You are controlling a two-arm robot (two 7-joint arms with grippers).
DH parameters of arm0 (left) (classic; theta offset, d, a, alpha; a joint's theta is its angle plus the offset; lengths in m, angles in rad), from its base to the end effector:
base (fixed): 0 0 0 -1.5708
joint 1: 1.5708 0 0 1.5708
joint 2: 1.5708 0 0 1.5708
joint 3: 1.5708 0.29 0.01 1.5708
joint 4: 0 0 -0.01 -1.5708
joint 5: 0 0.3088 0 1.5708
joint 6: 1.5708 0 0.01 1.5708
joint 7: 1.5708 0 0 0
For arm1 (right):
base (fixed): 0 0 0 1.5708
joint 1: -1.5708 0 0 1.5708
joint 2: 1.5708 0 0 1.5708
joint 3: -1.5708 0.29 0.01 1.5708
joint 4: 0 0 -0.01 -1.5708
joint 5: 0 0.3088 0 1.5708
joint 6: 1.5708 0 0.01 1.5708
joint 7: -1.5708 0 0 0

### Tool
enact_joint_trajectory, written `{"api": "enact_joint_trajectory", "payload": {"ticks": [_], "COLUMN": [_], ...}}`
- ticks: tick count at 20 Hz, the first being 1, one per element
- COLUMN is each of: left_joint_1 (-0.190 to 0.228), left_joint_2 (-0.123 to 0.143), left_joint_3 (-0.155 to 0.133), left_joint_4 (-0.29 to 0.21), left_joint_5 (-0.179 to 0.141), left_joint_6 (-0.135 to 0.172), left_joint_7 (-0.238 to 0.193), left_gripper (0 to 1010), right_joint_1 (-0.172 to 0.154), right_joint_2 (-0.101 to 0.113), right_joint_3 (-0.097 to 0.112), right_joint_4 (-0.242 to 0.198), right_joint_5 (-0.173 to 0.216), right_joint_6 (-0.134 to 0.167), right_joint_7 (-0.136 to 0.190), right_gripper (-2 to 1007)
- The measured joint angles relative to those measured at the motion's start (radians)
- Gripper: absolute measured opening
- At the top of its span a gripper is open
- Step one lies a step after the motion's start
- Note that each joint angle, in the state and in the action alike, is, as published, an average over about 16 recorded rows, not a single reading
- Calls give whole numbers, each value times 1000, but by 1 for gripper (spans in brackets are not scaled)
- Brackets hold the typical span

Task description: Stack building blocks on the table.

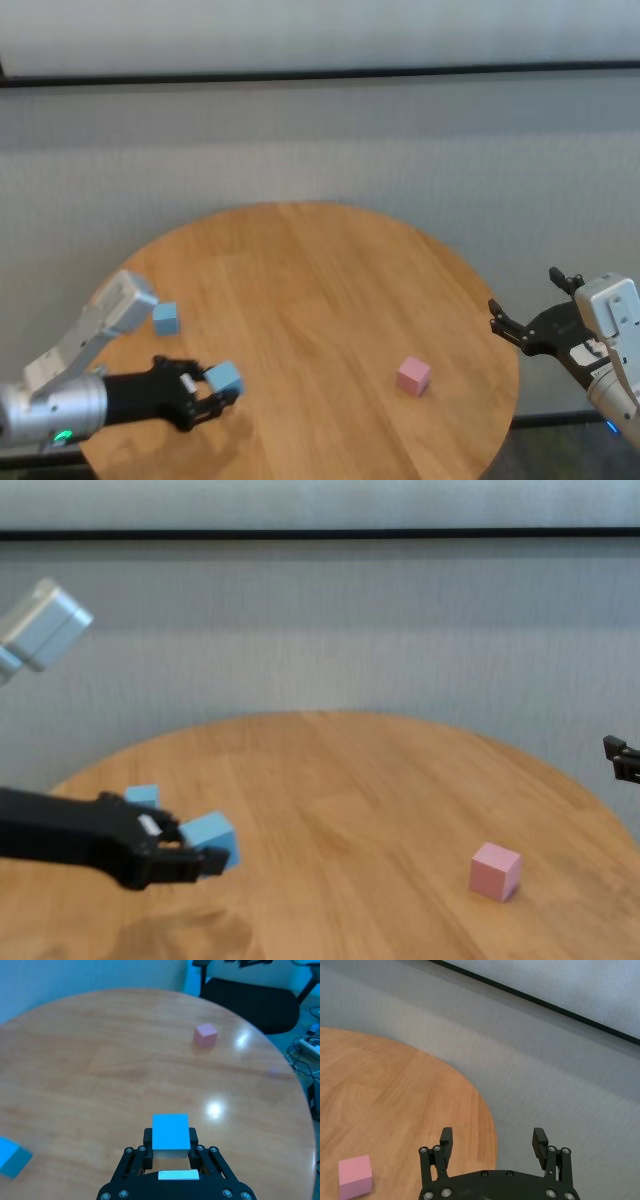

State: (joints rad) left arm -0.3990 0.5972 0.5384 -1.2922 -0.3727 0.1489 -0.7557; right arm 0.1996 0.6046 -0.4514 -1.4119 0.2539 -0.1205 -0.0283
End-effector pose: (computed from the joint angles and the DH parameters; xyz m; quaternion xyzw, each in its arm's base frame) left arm 0.4076 0.0853 -0.2752 0.2175 0.0385 0.2682 0.9377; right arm 0.3581 -0.0827 -0.3023 -0.1415 -0.1324 -0.5800 0.7913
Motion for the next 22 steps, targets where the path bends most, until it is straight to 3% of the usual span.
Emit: {"api": "enact_joint_trajectory", "payload": {"ticks": [6, 13, 22], "left_joint_1": [-54, -125, -185], "left_joint_2": [-41, -102, -157], "left_joint_3": [57, 129, 185], "left_joint_4": [13, 102, 205], "left_joint_5": [18, 69, 129], "left_joint_6": [12, 1, -33], "left_joint_7": [-12, -15, -22], "left_gripper": [394, 394, 394], "right_joint_1": [0, 0, 0], "right_joint_2": [0, 0, 0], "right_joint_3": [0, 0, 0], "right_joint_4": [0, 0, 0], "right_joint_5": [0, 0, 0], "right_joint_6": [0, 0, 0], "right_joint_7": [0, 0, 0], "right_gripper": [1001, 1001, 1001]}}
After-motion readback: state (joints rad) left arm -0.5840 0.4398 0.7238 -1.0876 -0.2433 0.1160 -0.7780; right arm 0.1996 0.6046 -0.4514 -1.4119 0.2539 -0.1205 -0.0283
